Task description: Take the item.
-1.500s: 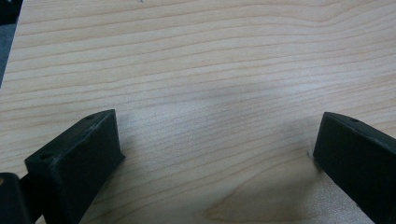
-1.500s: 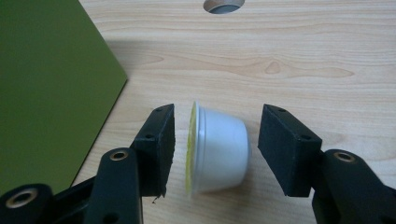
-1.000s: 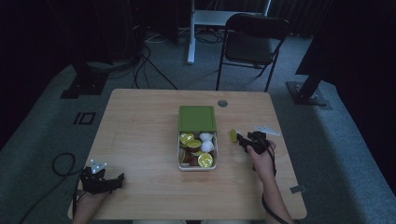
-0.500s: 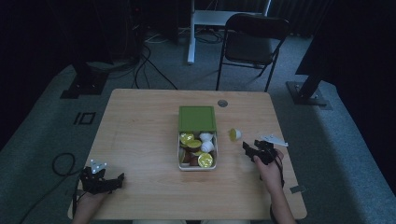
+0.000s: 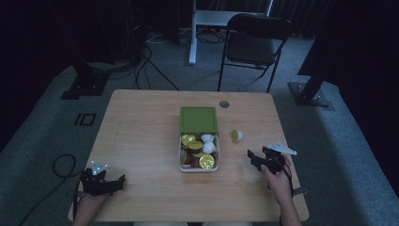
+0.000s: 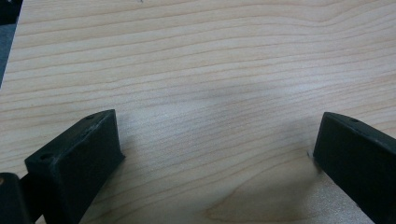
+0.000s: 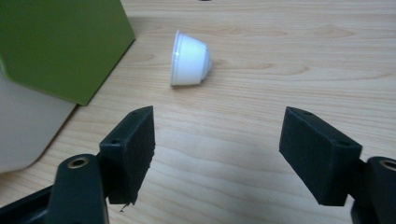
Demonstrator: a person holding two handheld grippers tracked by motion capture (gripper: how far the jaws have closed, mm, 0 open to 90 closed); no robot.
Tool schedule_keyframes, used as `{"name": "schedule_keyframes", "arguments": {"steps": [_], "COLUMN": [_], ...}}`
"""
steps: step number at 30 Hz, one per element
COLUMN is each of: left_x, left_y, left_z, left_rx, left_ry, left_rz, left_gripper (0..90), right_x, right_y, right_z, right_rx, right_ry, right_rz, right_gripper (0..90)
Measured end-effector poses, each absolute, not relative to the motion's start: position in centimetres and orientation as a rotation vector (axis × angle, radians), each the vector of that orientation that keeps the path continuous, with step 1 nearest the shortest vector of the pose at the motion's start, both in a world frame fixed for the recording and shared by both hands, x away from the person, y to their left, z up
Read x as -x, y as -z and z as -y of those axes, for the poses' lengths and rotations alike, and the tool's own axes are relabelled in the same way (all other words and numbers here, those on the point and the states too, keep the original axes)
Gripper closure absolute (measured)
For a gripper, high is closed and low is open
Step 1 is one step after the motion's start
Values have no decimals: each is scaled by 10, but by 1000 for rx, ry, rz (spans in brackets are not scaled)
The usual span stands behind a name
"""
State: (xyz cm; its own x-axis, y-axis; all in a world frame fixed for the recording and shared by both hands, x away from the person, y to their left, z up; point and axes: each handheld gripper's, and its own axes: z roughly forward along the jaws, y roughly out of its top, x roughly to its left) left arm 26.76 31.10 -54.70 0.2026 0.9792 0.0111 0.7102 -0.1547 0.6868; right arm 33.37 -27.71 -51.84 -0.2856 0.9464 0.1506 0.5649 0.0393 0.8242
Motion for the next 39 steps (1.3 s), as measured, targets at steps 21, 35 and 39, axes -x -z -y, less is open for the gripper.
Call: {"name": "schedule_keyframes", "arguments": {"steps": [21,35,39], "left_x": [-268,-268,-268], "left_y": [547,547,547], "left_z": [-311,-311,-311], "left_rx": [-1932,-1932,-1932], "left_ry": [-636,-636,-636], "left_rz": [-1566,-1566,-1566], "left_gripper": [9,9,10], "right_x": [-306,-294,-290], "right_y": [533,538,539], "right_z": [307,312,314], "right_rx": [-1573,-1596,-1608], "right_ry": [-1017,-952,-915], "right_rz": [-1868,-1876,-1870], "right_gripper": [175,136,135]}}
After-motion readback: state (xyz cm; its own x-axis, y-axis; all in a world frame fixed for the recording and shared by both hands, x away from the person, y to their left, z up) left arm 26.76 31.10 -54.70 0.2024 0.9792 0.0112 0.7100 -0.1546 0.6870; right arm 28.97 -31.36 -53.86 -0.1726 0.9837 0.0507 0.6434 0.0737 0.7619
